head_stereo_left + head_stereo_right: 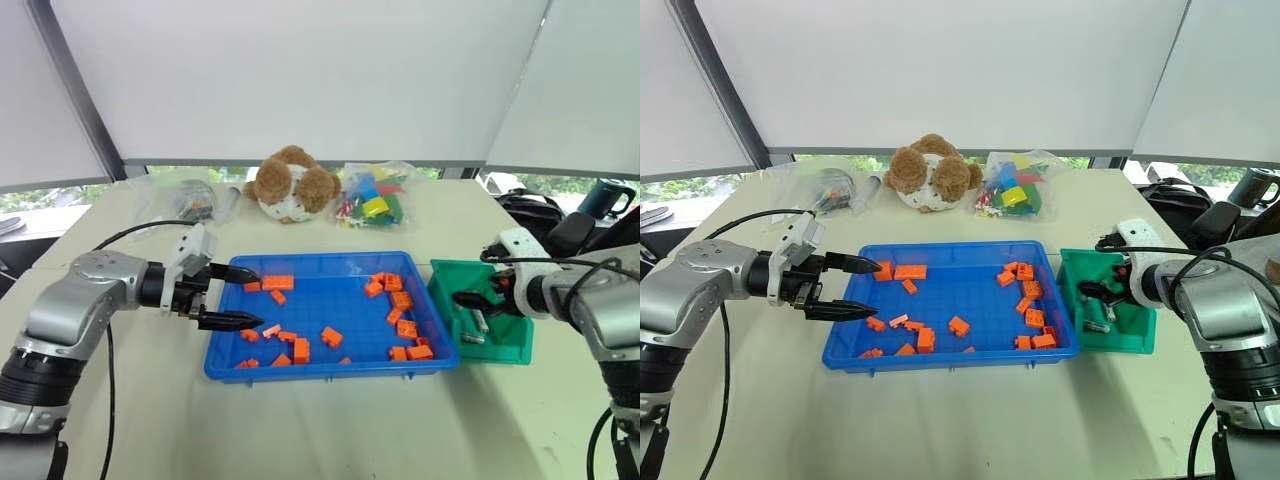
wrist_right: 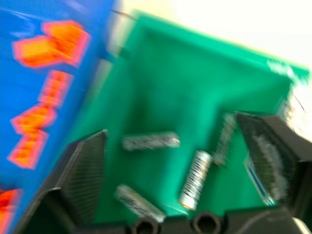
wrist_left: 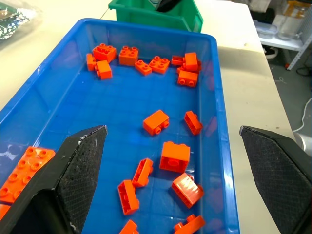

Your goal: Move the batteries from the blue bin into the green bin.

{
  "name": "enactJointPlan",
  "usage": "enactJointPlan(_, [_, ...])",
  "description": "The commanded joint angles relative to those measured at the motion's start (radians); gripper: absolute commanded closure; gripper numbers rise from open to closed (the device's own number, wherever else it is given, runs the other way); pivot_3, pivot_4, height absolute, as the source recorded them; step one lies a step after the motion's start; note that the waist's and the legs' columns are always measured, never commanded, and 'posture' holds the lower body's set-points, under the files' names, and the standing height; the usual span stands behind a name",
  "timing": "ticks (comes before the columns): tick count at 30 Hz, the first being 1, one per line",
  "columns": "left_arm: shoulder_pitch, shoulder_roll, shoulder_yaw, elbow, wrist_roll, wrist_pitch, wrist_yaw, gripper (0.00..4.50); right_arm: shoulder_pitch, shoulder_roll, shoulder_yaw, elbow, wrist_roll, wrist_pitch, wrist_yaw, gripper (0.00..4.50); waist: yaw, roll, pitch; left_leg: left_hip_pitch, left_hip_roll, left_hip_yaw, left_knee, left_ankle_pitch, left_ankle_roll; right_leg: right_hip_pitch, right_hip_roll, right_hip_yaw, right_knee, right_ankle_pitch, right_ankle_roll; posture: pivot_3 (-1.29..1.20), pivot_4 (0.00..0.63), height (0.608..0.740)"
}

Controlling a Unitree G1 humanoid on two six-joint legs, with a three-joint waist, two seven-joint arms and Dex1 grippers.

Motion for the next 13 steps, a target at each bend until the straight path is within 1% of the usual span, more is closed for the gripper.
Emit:
enactJointPlan(1, [-0.016,0.015,0.025,-0.021,-0.009,0.007,-0.001,0.0,-0.018,-0.048,-0.059,-0.151,0.116,-0.034,0.114,0.09,-0.001,0.0,0.0,0.0,0.0,0.0,0.0,0.0,0.0,0.0,0.0,0.0,0.0,0.0,0.0,0.0,0.15,0.733])
enactJointPlan(3, [-0.015,0.02,0.03,-0.026,-0.013,0.014,0.0,0.0,-0.014,-0.071,-0.062,-0.212,0.173,-0.039,0.17,0.09,0.0,0.0,0.0,0.0,0.0,0.0,0.0,0.0,0.0,0.0,0.0,0.0,0.0,0.0,0.0,0.0,0.15,0.733])
enactJointPlan(8, [-0.025,0.024,0.035,-0.018,-0.017,0.031,-0.001,0.0,-0.011,-0.117,-0.049,-0.347,0.285,-0.014,0.245,0.09,0.003,0.0,0.0,0.0,0.0,0.0,0.0,0.0,0.0,0.0,0.0,0.0,0.0,0.0,0.0,0.0,0.15,0.733])
enactJointPlan(13, [-0.017,0.035,0.048,-0.027,-0.037,0.069,0.0,0.0,0.017,-0.14,-0.068,-0.412,0.351,0.006,0.246,0.09,0.003,0.0,0.0,0.0,0.0,-0.001,0.001,0.0,0.0,0.001,0.0,0.0,0.0,0.0,0.0,0.0,0.15,0.733])
